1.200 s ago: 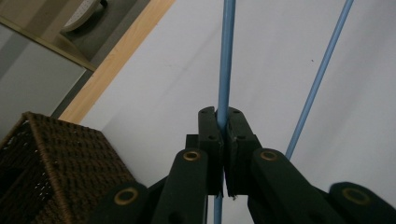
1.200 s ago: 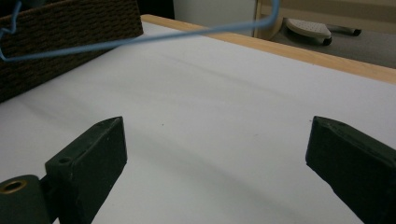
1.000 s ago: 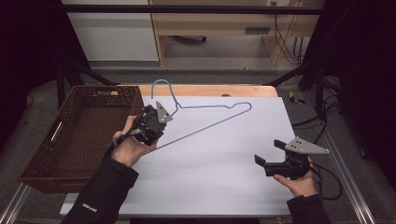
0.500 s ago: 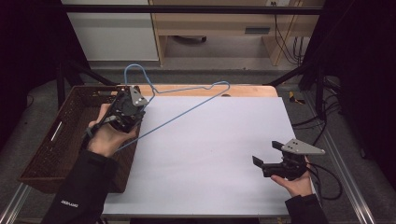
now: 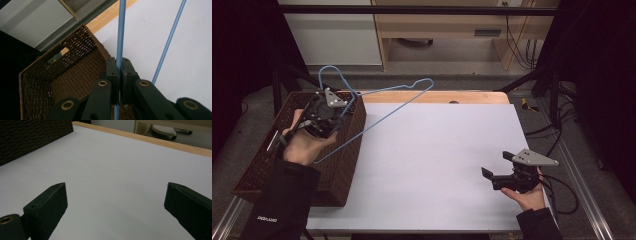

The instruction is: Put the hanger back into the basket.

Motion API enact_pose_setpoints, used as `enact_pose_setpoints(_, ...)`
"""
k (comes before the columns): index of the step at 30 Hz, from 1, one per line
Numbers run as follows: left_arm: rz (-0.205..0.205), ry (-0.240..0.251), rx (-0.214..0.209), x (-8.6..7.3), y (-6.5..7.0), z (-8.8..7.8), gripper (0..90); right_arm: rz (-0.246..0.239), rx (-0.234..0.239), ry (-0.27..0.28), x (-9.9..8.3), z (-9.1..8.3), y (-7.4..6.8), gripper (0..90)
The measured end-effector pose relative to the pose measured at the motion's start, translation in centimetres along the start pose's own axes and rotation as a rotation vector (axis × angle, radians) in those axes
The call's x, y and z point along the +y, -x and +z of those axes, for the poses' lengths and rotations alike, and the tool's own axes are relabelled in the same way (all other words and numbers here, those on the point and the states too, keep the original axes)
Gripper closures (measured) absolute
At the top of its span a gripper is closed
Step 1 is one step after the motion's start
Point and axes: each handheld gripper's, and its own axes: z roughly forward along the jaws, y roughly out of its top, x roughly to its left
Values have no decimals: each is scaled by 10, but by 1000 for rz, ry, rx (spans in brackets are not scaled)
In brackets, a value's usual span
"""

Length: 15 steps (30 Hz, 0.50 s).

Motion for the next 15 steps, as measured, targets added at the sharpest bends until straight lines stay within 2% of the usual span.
enact_pose_setpoints(2, -24, -1, 14, -4, -7, 0, 869, 1, 1, -3, 0, 1, 0, 54)
enact_pose_setpoints(15, -107, -67, 109, -34, -52, 1, 869, -2, 1, -8, -1, 1, 0, 54)
